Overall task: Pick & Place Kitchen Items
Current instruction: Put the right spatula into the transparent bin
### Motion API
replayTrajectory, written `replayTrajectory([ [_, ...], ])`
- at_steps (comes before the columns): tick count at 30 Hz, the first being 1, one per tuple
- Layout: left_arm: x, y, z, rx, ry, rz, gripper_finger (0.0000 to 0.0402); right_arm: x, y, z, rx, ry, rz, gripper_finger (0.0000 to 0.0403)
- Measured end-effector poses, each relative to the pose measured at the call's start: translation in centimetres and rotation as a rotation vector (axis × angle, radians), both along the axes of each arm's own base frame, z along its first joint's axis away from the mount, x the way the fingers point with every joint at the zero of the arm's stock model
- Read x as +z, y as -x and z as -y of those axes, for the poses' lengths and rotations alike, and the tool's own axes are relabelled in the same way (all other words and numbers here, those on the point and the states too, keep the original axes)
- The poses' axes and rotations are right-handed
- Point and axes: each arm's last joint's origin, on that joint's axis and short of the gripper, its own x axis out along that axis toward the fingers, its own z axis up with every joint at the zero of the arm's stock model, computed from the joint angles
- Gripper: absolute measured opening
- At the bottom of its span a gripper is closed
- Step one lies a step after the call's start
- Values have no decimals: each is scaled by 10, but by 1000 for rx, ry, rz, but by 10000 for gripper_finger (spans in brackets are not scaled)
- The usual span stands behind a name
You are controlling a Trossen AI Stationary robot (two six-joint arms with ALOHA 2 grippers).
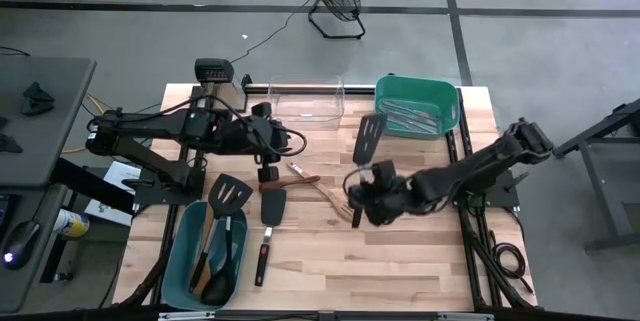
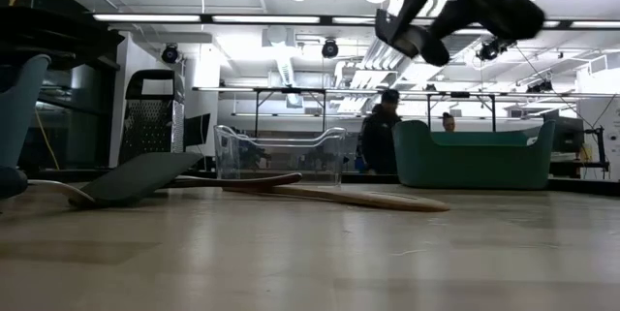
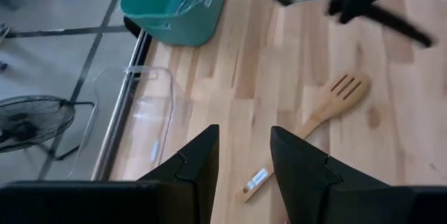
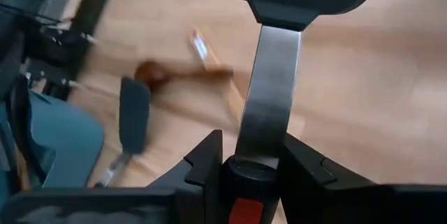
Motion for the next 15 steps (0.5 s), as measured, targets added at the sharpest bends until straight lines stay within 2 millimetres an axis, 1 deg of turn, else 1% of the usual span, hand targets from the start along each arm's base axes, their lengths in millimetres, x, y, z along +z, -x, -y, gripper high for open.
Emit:
replayTrajectory([
  [4, 1, -7, -6, 14, 48, 51, 127, 21, 7, 22, 50, 94, -2, 99],
  [7, -1, -14, -13, 34, 91, 64, 127, 35, 12, 39, 90, 163, -6, 99],
  [15, -15, -43, -27, -18, 224, 95, 127, 71, 33, 79, 190, 360, -23, 99],
])
